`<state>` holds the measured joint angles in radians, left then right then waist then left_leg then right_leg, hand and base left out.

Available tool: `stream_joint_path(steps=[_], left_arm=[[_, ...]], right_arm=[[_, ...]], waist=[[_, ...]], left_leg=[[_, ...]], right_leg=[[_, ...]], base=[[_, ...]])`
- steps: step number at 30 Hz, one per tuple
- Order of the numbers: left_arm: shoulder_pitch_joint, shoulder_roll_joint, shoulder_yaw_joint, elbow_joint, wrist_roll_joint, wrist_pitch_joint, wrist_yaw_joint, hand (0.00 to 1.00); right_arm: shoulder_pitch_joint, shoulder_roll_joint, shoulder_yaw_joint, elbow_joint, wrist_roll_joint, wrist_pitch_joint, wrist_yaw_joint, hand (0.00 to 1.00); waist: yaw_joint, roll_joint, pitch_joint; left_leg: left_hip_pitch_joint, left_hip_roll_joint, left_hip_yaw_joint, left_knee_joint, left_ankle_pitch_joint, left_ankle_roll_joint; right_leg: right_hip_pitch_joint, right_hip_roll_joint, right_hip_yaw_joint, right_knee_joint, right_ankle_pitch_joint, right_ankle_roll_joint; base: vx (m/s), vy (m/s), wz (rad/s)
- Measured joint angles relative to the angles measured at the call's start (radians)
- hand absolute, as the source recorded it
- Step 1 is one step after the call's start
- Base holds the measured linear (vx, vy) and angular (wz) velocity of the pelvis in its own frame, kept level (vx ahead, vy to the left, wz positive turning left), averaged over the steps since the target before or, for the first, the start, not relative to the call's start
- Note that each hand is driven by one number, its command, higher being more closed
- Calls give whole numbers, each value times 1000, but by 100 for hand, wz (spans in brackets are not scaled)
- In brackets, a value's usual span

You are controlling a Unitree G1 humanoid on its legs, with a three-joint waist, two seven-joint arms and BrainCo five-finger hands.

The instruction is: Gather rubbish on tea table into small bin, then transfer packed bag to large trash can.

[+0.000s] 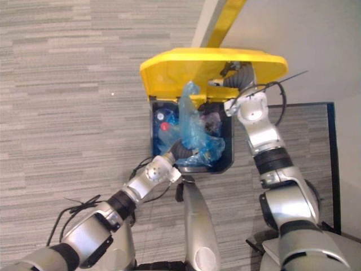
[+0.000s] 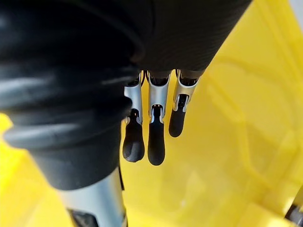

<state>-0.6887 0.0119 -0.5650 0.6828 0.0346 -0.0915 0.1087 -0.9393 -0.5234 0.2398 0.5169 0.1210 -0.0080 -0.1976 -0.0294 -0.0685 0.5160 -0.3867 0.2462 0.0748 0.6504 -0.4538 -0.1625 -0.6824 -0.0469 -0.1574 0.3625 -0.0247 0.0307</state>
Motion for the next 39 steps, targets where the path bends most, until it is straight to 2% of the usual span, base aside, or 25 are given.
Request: stream_joint_path(steps=[5,9,13,17,22,28,32,37,39], left_arm=[[-16,-1,52,46,74,18,26,0],[-56,0,82,100,232,69,45,0],[-82,-4,94,100,383,102,44,0],[-86,-4,99,100,433,107,44,0],[-86,-4,100,84,429,108,45,0],[-75,28,98,-7,361,96,45,0],[14,100,112,-85,285,64,43,0],[255,189,224,-188,140,36,22,0],[343,221,265,-204,89,27,-2,0]], right_arm=[[0,16,20,-67,0,-12,0,0],[-1,58,49,-114,0,-29,1,0],[0,60,64,-121,-2,-31,5,0],[7,62,84,-155,-2,-31,25,0],[28,61,84,-155,-4,-31,35,0],[108,62,81,-155,-38,-31,43,0],[174,62,76,-145,-68,-31,52,0],[322,61,0,-61,-123,-21,74,0],[388,59,-19,-52,-124,-20,81,0]], waist=[[14,-1,-1],[18,-2,-2],[20,-2,-2],[21,-3,-2],[30,-3,-3],[41,-15,-12],[47,-18,-16],[57,-15,-32],[58,-13,-65]], left_leg=[[-34,9,-1,15,-4,4],[-52,23,2,30,1,-7],[-52,23,4,31,2,-7],[-46,21,12,31,2,-8],[-23,13,17,26,6,-12],[13,-1,11,4,15,-5],[67,-20,8,-51,46,-7],[146,-39,-8,-93,61,9],[147,-48,-20,-96,58,15]], right_leg=[[-23,2,-5,-3,3,-1],[-35,11,-8,-2,12,-10],[-35,11,-7,-1,13,-12],[-33,11,-6,3,13,-12],[-19,3,-5,13,12,-13],[18,-13,-7,12,7,-10],[59,-26,-10,2,4,-5],[137,-46,-27,-5,-10,4],[145,-56,-35,-6,-14,9]], base=[[-27,-33,3],[1,-18,-3],[0,0,0],[2,1,-1],[-3,1,1],[-30,0,10],[4,-13,11],[11,9,16],[2,26,19]])
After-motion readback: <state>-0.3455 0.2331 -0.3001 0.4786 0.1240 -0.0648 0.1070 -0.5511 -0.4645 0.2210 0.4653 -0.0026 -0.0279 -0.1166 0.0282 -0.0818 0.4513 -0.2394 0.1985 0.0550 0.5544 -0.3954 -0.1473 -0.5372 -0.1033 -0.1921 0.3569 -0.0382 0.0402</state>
